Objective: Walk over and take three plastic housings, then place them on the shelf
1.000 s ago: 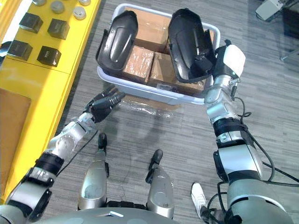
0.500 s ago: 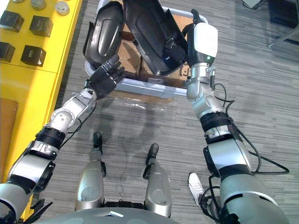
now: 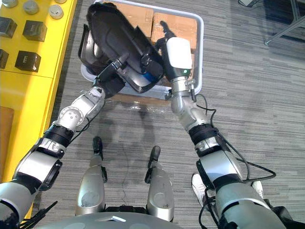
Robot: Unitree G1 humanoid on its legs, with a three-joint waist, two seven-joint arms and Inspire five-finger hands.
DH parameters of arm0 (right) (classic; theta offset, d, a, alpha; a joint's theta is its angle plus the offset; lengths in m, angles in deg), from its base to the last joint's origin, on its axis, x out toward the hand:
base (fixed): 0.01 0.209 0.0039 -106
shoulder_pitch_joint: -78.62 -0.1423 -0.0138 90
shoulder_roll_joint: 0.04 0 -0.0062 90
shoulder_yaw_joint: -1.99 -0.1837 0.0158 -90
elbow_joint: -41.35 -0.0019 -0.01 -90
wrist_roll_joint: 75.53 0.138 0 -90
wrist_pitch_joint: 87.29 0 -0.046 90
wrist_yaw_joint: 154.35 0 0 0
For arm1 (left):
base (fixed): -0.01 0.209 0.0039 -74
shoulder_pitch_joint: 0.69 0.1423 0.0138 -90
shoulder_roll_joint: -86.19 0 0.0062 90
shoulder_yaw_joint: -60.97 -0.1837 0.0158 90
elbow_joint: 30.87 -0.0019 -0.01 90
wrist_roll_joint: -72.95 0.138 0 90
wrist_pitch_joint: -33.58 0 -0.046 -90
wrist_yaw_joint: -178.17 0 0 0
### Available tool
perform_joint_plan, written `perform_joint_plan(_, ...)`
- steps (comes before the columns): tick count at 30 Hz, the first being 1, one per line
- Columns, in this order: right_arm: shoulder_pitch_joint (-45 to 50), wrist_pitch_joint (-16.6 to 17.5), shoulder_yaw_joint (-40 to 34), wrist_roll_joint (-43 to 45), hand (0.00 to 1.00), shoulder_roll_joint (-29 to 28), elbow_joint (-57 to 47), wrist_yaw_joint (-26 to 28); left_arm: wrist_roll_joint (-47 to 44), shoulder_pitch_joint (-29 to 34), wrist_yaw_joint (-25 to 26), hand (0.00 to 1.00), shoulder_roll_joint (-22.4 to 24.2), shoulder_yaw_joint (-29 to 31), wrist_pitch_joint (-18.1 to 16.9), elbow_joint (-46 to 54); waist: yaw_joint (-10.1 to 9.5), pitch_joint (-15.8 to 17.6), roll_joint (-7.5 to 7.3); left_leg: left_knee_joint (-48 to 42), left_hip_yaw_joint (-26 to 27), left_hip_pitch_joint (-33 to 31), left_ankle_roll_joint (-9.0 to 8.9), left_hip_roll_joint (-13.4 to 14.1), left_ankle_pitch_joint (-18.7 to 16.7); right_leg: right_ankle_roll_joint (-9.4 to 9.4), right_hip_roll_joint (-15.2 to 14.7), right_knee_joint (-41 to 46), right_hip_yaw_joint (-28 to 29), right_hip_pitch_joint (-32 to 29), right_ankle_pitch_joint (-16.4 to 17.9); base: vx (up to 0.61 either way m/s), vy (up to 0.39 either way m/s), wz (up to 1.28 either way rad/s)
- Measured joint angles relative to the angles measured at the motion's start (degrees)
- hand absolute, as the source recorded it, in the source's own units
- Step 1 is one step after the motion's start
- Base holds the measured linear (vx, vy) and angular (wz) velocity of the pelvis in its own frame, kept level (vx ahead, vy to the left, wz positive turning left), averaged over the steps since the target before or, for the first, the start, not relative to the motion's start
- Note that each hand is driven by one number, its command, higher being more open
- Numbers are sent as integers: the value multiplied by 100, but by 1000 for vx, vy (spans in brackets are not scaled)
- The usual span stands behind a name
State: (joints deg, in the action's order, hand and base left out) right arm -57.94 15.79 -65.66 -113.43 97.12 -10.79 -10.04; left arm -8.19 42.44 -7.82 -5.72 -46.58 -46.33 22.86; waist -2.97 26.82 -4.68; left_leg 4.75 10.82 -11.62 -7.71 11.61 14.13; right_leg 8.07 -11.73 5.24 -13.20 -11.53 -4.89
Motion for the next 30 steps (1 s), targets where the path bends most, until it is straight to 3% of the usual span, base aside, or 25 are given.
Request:
perform_joint_plan(3, 73, 3, 3, 0, 0, -114, -7, -1, -4, 0, -4, 100, 40, -82, -155, -71, 3, 0, -1, 0, -1, 0, 0, -6, 0, 10, 2, -51, -7, 25, -26, 0, 0, 0)
perform_joint_plan(4, 105, 3, 41, 0, 0, -116, -6, 2, -4, 0, -4, 0, 41, -82, -202, -91, 1, 0, -1, -1, -10, 0, 0, -7, 0, 10, 2, -56, -22, 41, -26, -1, -24, 5)
perform_joint_plan(10, 303, 12, 64, 20, 0, -320, -79, -40, 10, 4, 90, 0, 107, -234, -903, -145, -2, -7, -12, -1, -41, 22, 0, -9, 0, 11, 4, -97, -58, 110, -29, -2, -13, 2)
perform_joint_plan(15, 626, 8, 73, 63, 0, -481, -278, -131, 76, 148, 141, 0, 124, -359, -1206, -142, -12, -19, -36, -1, -41, 151, -32, -2, -32, 8, 36, -286, -72, 313, -97, 3, -16, -1)
perform_joint_plan(20, 1145, -5, 144, 66, 0, -557, -504, -185, 104, 654, 106, 0, 312, -362, -1393, -112, -15, -90, -147, 1, -31, 257, -54, 1, -103, 15, 66, -535, -92, 526, -160, 13, -20, -1)
perform_joint_plan(24, 1602, -5, 241, 130, 0, -650, -713, -255, 520, 1156, 212, 0, 468, -413, -1806, 98, -12, -114, -185, 1, -31, 425, -72, -2, -165, 20, 87, -759, -141, 813, -199, 44, -27, 2)
perform_joint_plan(25, 1688, -4, 243, 173, 100, -657, -775, -290, 587, 1227, 222, 0, 480, -426, -1854, 178, -12, -115, -185, 1, -31, 463, -80, -3, -177, 20, 88, -784, -152, 862, -199, 39, -19, 2)
perform_joint_plan(30, 2379, 85, 216, 415, 100, -698, -1439, -537, 1715, 1762, 781, 0, 683, -448, -2470, 997, -10, -324, -198, 8, 6, 630, -109, -5, -285, 27, 100, -946, -162, 1078, -197, 37, -22, -3)
